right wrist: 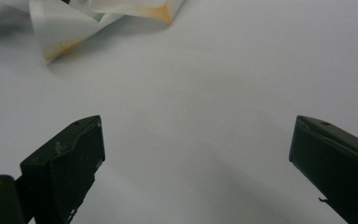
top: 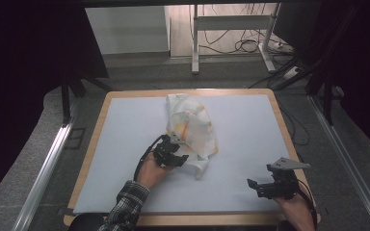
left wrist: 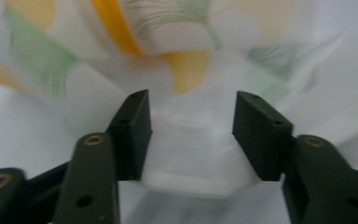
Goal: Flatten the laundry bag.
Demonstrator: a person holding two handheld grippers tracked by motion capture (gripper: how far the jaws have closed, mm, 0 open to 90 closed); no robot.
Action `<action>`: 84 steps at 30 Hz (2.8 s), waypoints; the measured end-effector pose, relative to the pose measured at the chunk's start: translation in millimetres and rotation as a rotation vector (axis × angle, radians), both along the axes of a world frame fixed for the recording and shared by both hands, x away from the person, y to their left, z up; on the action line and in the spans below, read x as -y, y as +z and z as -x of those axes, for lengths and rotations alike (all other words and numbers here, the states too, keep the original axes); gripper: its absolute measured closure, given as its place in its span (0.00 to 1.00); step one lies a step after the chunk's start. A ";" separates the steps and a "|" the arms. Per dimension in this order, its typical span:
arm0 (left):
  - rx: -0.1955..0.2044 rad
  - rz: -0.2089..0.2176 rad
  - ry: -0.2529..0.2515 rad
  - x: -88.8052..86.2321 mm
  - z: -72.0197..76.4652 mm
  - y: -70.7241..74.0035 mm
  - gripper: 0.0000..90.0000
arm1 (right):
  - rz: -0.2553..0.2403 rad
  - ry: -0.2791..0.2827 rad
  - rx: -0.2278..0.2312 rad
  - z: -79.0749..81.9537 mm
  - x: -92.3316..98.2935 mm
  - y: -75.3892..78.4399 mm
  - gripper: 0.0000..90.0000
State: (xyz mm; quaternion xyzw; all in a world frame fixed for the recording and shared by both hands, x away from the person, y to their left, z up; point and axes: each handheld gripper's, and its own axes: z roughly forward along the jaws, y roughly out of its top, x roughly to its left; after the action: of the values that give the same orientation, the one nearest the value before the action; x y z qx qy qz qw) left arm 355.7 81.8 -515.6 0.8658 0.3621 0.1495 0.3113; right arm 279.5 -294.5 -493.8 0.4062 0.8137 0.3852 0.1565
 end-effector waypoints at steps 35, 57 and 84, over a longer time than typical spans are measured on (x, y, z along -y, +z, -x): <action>0.134 0.073 -0.053 -47.5 66.9 30.2 0.23 | 0.033 0.041 -0.035 -1.8 -13.5 -4.7 0.04; 0.049 0.089 -0.140 -14.5 40.3 10.4 0.38 | 0.047 0.054 -0.057 -1.7 -15.2 -6.6 0.04; -0.033 0.108 -0.141 -35.7 38.1 18.4 0.99 | 0.003 0.089 -0.081 -0.8 -24.5 -5.2 0.05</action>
State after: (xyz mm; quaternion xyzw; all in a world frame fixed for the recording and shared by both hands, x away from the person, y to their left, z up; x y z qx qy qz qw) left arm 317.7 117.5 -497.2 0.8734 0.3129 0.0933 0.3613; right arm 280.3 -270.0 -499.0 0.3846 0.8372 0.3740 0.1067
